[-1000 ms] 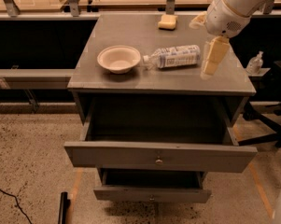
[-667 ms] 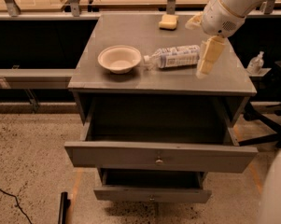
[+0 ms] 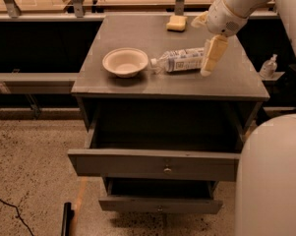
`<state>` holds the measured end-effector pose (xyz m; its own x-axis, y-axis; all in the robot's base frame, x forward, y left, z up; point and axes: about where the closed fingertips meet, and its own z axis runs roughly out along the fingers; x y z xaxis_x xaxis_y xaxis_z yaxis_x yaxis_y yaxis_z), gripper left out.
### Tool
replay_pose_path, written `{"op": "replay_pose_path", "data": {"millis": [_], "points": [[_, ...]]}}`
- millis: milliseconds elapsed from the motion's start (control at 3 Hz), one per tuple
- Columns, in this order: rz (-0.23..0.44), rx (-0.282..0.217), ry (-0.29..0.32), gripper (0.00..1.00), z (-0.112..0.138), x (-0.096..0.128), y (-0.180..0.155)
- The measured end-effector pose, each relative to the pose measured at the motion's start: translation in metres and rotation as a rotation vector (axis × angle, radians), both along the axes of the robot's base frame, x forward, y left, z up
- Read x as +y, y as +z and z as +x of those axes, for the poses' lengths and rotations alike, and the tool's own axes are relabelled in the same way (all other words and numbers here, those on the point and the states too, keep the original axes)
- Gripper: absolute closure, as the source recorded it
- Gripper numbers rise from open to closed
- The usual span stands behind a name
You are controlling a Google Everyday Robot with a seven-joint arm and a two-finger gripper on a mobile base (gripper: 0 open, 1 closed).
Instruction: Place blue plastic bottle into top drawer
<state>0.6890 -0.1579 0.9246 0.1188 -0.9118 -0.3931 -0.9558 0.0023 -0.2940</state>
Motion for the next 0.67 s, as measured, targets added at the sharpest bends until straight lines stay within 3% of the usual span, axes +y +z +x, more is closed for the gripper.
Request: {"op": "replay_pose_path", "data": {"millis": [667], "points": [[-0.048,0.022,-0.033,0.0,0.04,-0.012,-0.036]]}}
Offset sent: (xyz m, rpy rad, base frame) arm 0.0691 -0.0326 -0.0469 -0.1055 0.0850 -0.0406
